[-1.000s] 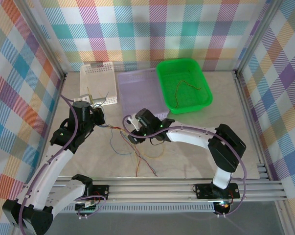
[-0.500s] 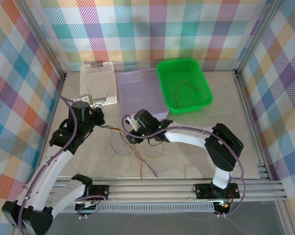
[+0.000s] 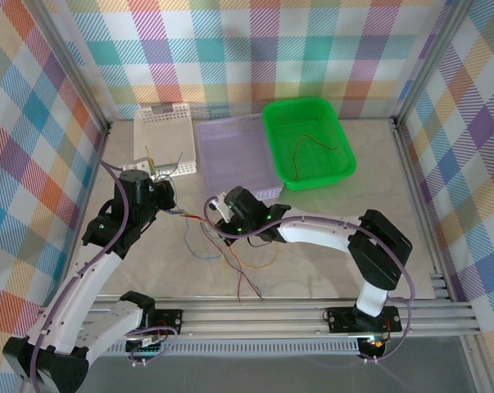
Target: Untangle the cables
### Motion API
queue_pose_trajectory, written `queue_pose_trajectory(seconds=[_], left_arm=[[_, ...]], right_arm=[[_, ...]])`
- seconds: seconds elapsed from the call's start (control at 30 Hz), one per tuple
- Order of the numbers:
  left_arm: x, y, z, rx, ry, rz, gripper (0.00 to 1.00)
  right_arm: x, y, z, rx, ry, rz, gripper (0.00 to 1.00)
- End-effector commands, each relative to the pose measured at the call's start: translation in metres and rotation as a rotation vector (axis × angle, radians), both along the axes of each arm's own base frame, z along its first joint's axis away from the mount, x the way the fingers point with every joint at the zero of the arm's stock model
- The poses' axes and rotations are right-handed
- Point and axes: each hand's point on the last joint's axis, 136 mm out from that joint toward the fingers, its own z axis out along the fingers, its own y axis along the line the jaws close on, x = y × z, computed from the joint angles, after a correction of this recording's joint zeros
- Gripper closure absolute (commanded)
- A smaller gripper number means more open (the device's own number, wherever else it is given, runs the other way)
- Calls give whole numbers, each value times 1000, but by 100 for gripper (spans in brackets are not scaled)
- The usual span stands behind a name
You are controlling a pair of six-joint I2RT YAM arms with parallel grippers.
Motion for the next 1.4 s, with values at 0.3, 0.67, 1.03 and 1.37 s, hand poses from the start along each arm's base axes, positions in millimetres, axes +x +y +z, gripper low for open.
queue_pose_trajectory(seconds=[0.3,0.67,1.03,1.37], left_arm=[[5,7,9,15,-27,26,84],[4,12,8,40,-22,48,100],[5,19,5,73,-1,79,100],[2,15,11,58,-29,51,100]], right_arm=[[35,-93,86,38,-155,-212,100],[53,-182,145,114,-206,-444,100],[58,-260,182,132,-255,-701,100],[71,-326,254,15,-451,-997,100]])
